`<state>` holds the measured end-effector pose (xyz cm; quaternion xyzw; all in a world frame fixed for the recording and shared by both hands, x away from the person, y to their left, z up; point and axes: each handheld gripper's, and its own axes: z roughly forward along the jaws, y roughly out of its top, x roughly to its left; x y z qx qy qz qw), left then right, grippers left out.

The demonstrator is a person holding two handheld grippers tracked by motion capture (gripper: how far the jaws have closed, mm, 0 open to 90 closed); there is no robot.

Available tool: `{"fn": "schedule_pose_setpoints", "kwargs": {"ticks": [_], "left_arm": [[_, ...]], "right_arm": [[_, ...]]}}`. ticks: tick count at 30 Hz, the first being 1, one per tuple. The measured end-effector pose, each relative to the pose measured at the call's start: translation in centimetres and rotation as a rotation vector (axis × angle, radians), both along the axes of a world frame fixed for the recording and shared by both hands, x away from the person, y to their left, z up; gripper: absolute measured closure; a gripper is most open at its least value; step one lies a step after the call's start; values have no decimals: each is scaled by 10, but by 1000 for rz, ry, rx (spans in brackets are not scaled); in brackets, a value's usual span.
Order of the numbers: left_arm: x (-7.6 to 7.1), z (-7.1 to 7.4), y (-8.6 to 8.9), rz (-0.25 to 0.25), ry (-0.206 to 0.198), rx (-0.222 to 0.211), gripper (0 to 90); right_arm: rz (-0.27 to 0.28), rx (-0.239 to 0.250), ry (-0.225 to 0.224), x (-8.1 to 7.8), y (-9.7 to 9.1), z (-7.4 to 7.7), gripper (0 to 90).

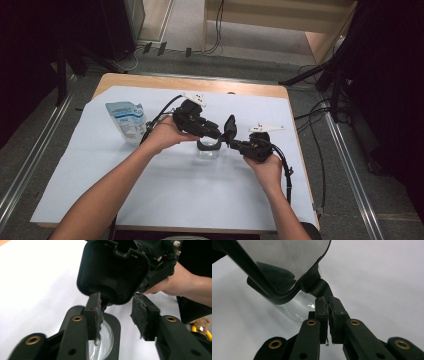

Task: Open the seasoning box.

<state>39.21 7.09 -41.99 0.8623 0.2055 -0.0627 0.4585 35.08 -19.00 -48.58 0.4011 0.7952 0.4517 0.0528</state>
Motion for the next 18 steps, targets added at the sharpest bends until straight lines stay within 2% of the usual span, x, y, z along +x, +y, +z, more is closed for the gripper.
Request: {"fn": "schedule_pose_setpoints", "kwargs": {"ticks": [8,9,11,16,18], "left_arm": [[-10,-2,18,22,9,6,455],[-10,-2,18,22,9,6,449],[-14,-2,23,19,-23,0,484],[-19,-5,32,33,-30,-9,480],[-21,-6,38,41,-21,-16,462]], "right_arm": [[10,-4,-9,-10,-4,-1,808],[10,-4,-9,-10,-4,-1,808],[14,-3,-13,-14,-5,-1,786],[29,-13,-22,-22,-5,1,751],[37,-11,-28,-25,-4,1,739]]}}
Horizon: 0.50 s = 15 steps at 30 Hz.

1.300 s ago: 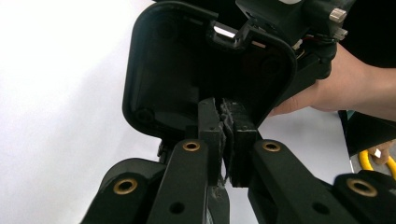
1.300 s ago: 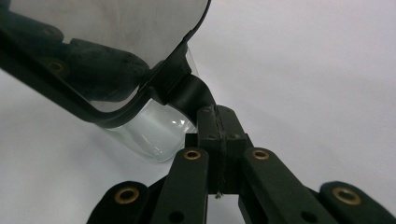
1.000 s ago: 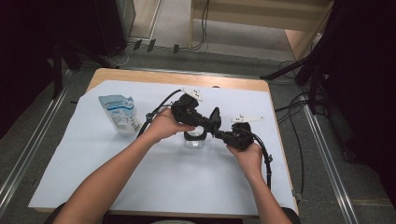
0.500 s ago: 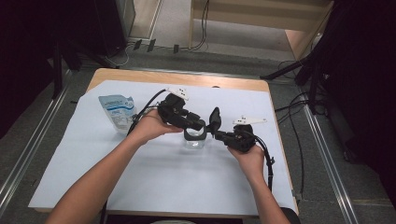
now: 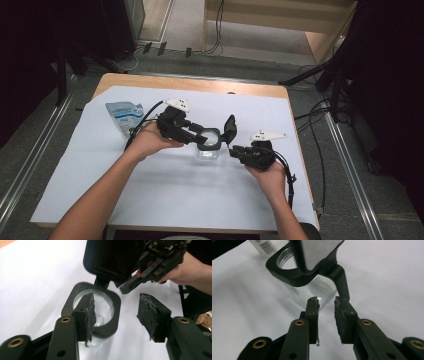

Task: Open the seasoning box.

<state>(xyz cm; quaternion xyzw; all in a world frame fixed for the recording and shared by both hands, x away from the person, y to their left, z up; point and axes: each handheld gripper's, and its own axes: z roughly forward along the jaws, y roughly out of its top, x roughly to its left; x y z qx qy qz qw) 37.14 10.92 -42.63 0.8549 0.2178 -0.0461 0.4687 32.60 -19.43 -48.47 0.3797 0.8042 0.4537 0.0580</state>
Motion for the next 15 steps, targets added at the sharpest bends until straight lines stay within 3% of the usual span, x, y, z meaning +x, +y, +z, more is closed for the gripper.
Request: {"fn": "schedule_pose_setpoints", "kwargs": {"ticks": [4,10,13,15], "left_arm": [[-5,-3,12,6,2,-32,429],[-12,-8,24,12,27,-14,375],[-14,-9,30,22,49,-18,376],[-18,-10,34,41,32,0,440]], "right_arm": [[18,-12,-16,-8,3,0,716],[23,-14,-4,-8,5,-1,700],[23,-16,-4,-7,4,-1,696],[23,-14,-8,-5,3,-2,695]]}}
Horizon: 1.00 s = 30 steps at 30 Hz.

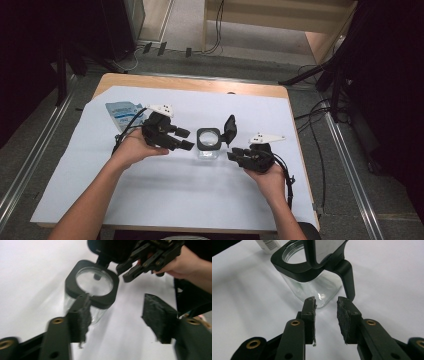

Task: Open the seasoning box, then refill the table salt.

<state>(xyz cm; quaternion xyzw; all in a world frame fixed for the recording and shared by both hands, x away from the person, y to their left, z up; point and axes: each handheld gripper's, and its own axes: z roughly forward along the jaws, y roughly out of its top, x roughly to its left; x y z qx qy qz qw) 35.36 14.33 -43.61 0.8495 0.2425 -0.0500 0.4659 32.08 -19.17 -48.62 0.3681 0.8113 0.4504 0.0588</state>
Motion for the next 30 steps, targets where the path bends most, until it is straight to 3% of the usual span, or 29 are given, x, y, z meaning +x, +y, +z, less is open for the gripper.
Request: {"fn": "schedule_pose_setpoints", "kwargs": {"ticks": [1,8,11,13,19,30], "left_arm": [[0,0,2,-4,0,1,490],[-6,2,16,26,-14,-7,515],[-6,2,23,34,-20,-15,504],[-6,1,27,38,-18,-4,451],[-9,-2,38,69,-14,22,435],[-13,3,70,150,-9,0,429]], "right_arm": [[-4,-5,1,1,-1,0,691],[-2,-8,2,6,-2,-1,687],[0,-14,2,7,-2,-2,679],[-1,-17,-1,8,-2,-2,674],[-1,-16,-12,12,-3,-2,650],[7,-18,-14,17,-5,-1,598]]}}
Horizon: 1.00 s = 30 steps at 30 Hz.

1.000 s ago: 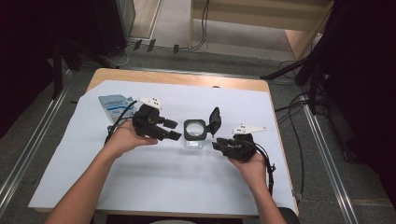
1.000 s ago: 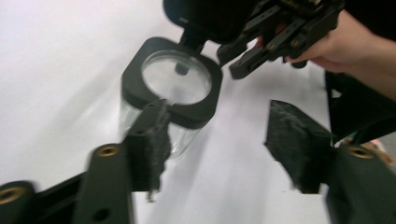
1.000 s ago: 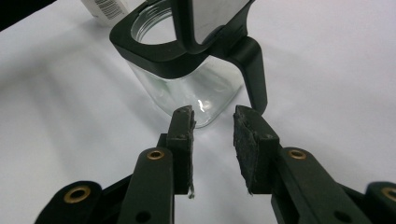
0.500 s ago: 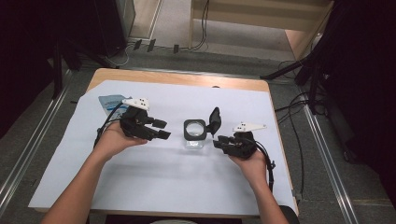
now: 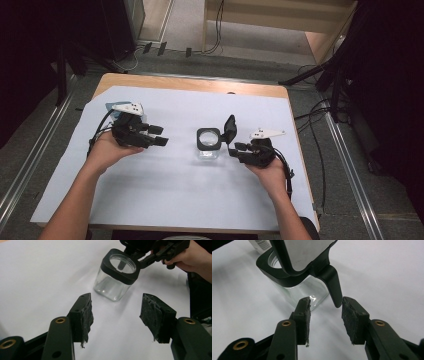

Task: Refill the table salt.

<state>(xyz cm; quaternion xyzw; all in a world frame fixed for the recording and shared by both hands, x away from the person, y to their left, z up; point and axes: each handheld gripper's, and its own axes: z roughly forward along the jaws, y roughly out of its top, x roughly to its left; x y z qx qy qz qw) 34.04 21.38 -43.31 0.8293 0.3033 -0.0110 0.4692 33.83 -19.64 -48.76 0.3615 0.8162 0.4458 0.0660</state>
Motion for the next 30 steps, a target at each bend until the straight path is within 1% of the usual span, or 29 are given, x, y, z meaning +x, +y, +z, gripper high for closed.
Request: {"fn": "schedule_pose_setpoints", "kwargs": {"ticks": [2,4,8,9,10,12,13,18,20,21,23,25,26,27,28,30], "left_arm": [[-1,1,6,15,-9,10,430],[-2,1,10,31,-10,16,430],[-3,2,20,52,-7,8,430],[-3,2,22,59,-7,8,430],[-4,3,24,62,-7,14,430],[-5,4,29,73,-8,11,433],[-5,4,32,79,-12,18,433],[-8,7,48,116,-16,20,437],[-10,8,58,138,-16,19,443],[-10,8,58,138,-16,19,443],[-12,8,64,152,-15,19,446],[-13,8,70,159,-17,34,449],[-14,8,71,167,-13,32,450],[-15,9,75,166,-16,38,451],[-16,9,77,173,-15,34,452],[-18,11,83,181,-22,40,456]], "right_arm": [[-4,2,5,1,-2,1,583],[-6,7,0,2,-3,1,579],[-13,8,3,3,-5,2,573],[-15,12,-4,4,-6,2,571],[-15,12,-4,4,-6,2,571],[-18,14,-2,4,-7,2,571],[-18,14,-2,4,-7,2,571],[-16,20,-8,6,-8,2,572],[-15,20,-9,7,-8,1,572],[-14,23,-14,7,-7,1,572],[-14,23,-14,7,-7,1,572],[-12,25,-12,8,-6,1,572],[-12,24,-12,8,-6,1,572],[-9,23,-11,9,-6,0,572],[-10,24,-8,9,-5,0,572],[-5,25,-9,10,-4,0,572]]}}
